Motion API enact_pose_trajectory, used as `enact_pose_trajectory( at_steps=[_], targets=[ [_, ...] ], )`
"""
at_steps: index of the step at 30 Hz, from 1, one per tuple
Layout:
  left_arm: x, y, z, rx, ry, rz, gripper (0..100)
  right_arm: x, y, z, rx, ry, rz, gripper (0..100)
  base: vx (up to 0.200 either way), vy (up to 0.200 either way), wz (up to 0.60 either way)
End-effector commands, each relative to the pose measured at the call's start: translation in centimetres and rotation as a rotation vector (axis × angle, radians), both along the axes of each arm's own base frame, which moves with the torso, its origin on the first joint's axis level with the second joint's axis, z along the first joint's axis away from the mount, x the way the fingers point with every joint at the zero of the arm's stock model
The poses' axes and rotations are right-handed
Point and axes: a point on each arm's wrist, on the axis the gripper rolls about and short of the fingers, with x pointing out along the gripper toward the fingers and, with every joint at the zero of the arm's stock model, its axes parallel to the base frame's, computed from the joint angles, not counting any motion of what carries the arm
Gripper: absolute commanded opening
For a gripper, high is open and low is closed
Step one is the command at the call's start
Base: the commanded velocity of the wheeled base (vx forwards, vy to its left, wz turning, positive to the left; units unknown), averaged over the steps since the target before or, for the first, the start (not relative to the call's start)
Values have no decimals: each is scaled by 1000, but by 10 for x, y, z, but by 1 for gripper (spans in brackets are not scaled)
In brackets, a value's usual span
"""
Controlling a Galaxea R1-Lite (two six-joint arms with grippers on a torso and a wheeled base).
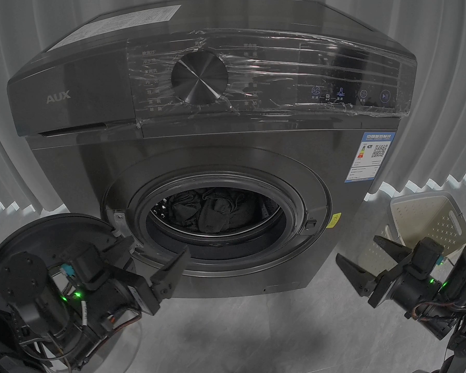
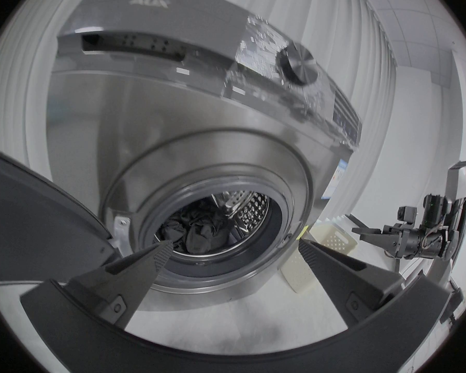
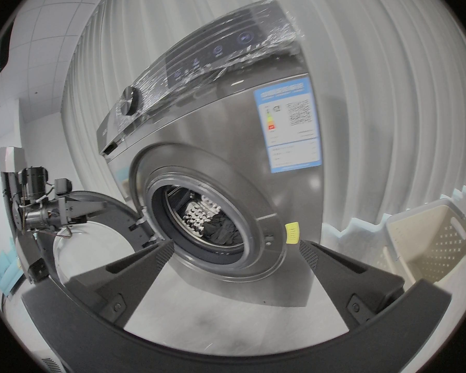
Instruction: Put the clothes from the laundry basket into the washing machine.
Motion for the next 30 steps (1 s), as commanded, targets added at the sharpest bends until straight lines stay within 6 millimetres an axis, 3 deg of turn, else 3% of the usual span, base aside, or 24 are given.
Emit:
enact_pose_trajectory(
  at_steps=[1, 6, 23, 30],
  targets=[
    [-11, 23, 9, -20, -47, 51, 100, -5, -20, 7, 18, -35, -67, 100, -200, 0, 0],
    [-11, 33, 1, 48, -44, 96, 100, -5, -23, 9, 10, -47, -80, 100, -200, 0, 0],
    [-13, 35, -1, 56, -40, 98, 100, -5, -23, 8, 5, -39, -85, 100, -200, 0, 0],
    [-33, 53, 1, 26, -73, 96, 100, -15, -31, 22, 59, -103, -90, 100, -200, 0, 0]
  ],
)
